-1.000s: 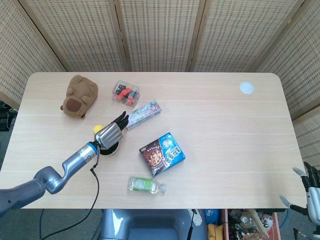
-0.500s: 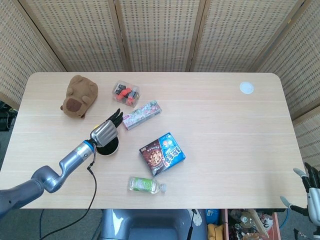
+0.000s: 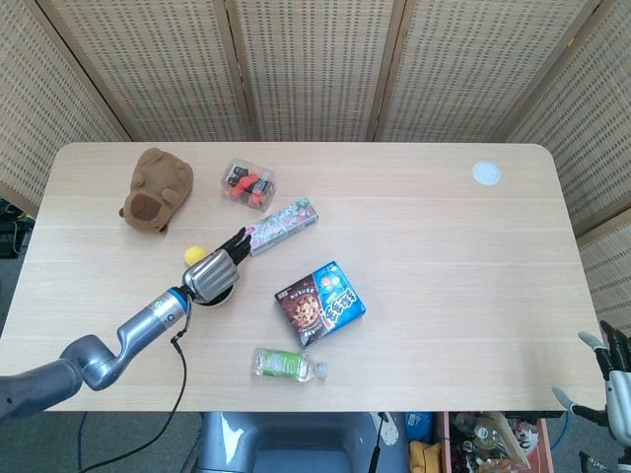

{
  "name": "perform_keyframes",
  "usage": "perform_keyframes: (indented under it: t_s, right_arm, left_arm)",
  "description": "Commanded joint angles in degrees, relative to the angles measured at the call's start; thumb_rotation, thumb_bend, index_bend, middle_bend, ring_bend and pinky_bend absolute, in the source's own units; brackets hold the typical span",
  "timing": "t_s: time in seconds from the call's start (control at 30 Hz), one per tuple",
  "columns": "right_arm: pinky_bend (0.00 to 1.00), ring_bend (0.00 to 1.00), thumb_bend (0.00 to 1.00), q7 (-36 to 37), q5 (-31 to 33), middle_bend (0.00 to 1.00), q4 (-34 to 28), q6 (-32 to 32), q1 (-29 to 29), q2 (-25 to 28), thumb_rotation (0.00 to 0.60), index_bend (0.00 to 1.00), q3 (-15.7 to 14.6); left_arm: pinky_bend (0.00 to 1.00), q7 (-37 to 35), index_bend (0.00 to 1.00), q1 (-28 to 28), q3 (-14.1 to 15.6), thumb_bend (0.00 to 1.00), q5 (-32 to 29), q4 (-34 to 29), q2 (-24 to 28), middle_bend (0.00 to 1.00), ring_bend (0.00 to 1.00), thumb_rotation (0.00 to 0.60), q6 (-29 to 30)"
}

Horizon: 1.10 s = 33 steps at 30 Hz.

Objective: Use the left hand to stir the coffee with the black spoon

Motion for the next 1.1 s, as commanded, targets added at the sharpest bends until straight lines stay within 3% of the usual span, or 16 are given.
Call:
perform_keyframes:
  t_s: [0.03,0.53,1.0,1.1]
  right_arm:
    - [0.07,0.0,0.26,0.1,0.1,0.11,0.1,0.0,-0.1,0.0,0.473,0.21,0.0]
    - [0.07,0.0,0.26,-0.3,0.2,0.11,-0.2,-0.4,-0.1,0.0,0.474,0.21,0.0]
    - [0.07,0.0,0.26,-0.7,-0.3,0.11,-0.6,0.0,-0.2,0.1,0.473,0.21,0.0]
    - [0.07,0.0,0.26,-0.7,-0.3,0.11,-0.7,0.1,-0.2,0.2,0.472,0.21,0.0]
  left_arm:
    - [0.0,0.6,0.68,-0.5,-0.6,0.4,-0.4,0.6,-0.8,0.15,0.0,0.6,-0.4]
    - [0.0,-0.1,0.68,-0.4,-0.9,0.4,-2.3,5.9,-2.5,0.15,0.0,0.6,-0.9]
    - [0.0,-1.3,0.68,1.4,-0.4,0.4,-2.8,4.6,-0.6,0.13,0.0,0.6,1.3]
    - [0.0,-0.8,0.59,1.7,-0.6,0.4,-3.5,3.8,-0.4,0.09,0.0,0.6,1.1]
